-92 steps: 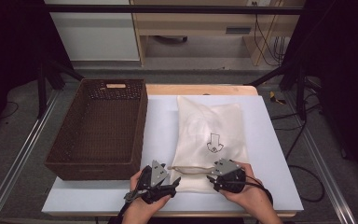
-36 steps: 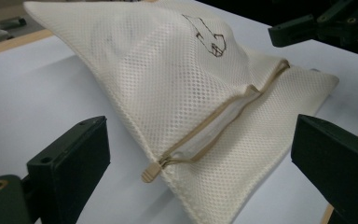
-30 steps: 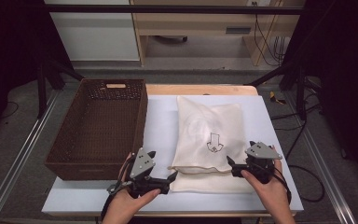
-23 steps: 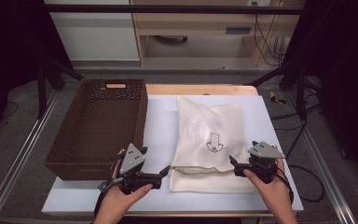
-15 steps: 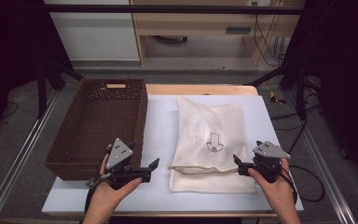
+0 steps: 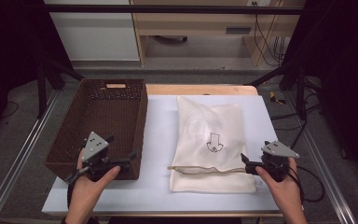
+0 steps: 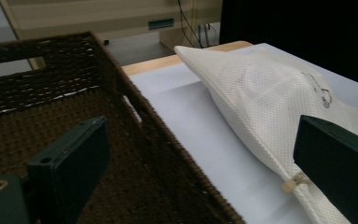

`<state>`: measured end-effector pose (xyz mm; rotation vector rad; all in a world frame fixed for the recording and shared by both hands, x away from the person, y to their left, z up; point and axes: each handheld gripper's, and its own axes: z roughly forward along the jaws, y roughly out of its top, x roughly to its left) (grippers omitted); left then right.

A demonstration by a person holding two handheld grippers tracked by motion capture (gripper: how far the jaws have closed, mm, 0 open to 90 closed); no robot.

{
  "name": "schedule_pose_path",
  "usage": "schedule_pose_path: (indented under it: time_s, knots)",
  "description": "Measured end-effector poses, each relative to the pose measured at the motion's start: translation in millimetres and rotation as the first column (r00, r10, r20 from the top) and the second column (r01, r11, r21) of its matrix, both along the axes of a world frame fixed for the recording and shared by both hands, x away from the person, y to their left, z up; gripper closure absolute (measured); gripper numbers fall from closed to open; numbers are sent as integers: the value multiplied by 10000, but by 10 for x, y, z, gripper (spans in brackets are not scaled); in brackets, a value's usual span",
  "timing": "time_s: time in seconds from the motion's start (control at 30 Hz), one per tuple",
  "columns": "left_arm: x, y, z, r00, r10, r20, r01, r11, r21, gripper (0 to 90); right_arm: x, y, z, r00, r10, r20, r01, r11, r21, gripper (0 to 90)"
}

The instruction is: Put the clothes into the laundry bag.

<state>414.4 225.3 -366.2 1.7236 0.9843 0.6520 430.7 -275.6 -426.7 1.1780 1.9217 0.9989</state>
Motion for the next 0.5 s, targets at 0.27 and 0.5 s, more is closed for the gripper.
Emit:
schedule_pose_path:
  time_s: [0.27,0.5]
  knots:
    - [32,297,20,9969,778,82,-778,9969,-95,39,8,-109,-30,9997,-209,-108,210,9998,61,52]
    - [50,541,13,9903,1389,80,-1386,9899,-289,39,21,-184,-63,9989,-395,-236,398,9992,102,52]
